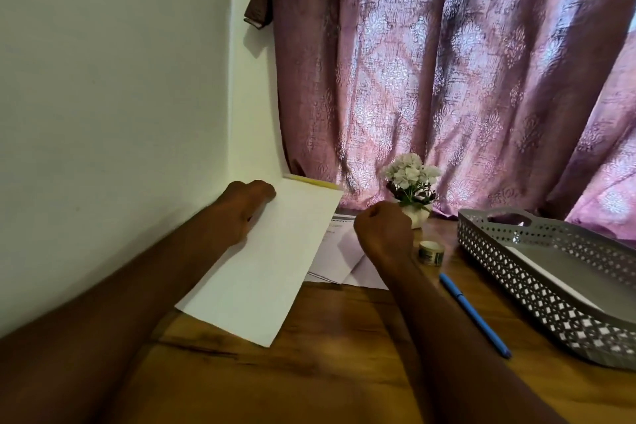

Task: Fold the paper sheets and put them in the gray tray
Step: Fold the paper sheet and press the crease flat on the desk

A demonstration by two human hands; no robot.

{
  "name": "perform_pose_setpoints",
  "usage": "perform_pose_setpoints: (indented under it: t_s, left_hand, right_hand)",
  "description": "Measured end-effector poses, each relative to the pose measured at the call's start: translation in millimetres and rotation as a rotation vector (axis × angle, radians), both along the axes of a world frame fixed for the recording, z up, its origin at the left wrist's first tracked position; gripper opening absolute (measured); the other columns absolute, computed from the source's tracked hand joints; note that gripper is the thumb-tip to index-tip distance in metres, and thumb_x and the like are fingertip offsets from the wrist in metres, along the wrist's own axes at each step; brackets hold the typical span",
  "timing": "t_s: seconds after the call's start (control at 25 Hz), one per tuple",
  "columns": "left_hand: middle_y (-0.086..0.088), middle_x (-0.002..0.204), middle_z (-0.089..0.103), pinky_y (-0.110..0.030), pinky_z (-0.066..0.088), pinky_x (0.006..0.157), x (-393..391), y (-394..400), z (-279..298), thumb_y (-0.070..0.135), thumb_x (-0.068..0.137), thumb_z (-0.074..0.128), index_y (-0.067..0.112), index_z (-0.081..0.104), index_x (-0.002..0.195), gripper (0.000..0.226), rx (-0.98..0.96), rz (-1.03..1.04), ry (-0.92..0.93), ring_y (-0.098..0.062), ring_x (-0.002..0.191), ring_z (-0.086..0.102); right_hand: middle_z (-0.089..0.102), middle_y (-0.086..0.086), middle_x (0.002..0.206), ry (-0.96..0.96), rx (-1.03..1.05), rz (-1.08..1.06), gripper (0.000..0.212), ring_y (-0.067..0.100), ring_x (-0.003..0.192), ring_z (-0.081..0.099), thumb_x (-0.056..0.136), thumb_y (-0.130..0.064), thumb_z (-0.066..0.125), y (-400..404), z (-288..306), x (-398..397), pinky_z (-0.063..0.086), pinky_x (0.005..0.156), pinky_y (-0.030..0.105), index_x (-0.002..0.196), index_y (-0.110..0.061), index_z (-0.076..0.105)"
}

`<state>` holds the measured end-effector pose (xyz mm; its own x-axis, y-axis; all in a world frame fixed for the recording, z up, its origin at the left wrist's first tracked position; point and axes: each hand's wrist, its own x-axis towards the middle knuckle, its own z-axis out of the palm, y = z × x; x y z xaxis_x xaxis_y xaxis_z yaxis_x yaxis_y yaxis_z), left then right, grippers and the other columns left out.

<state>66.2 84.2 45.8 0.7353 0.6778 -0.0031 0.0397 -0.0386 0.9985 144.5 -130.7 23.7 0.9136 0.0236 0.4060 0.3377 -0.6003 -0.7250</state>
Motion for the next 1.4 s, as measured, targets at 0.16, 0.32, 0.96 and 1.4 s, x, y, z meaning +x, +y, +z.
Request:
perform_pose_setpoints:
  t_s: [0.16,0.32,0.96,1.4]
  left_hand:
    - [-0.017,0.106,0.068,-0.028,0.043,0.064,1,3,-3,0.03,0.084,0.081,0.0,0.065,0.123,0.051,0.139,-0.03,-0.015,-0.028,0.089,0.064]
    - [-0.01,0.096,0.071,-0.027,0.046,0.064,0,-4,-7,0.03,0.084,0.085,0.002,0.068,0.117,0.047,0.153,-0.08,-0.006,-0.022,0.083,0.067]
    - [-0.006,0.095,0.07,-0.023,0.048,0.068,-1,-6,-9,0.004,0.088,0.07,0.016,0.078,0.11,0.026,0.209,-0.159,-0.065,-0.017,0.085,0.063]
    - [-0.017,0.093,0.07,-0.03,0.048,0.068,1,0,-8,0.029,0.091,0.071,0.004,0.069,0.103,0.028,0.119,-0.039,-0.026,-0.03,0.076,0.065]
  right_hand:
    - [0.055,0.021,0.133,0.0,-0.307,-0.008,0.068,0.039,0.122,0.057,0.088,-0.059,0.066,5,-6,-11,0.05,0.101,0.047,0.129,-0.006,0.056]
    - [0.047,0.024,0.147,0.075,-0.464,0.041,0.106,0.039,0.135,0.049,0.083,-0.078,0.06,5,-13,-17,0.044,0.109,0.048,0.146,0.004,0.035]
    - [0.067,0.019,0.121,0.252,0.303,0.103,0.037,0.037,0.112,0.065,0.089,-0.013,0.067,18,2,-1,0.057,0.096,0.047,0.123,0.0,0.062]
    - [0.07,0.001,0.109,0.101,1.041,0.096,0.041,0.021,0.095,0.067,0.089,-0.001,0.069,0,21,6,0.057,0.086,0.037,0.125,-0.019,0.063]
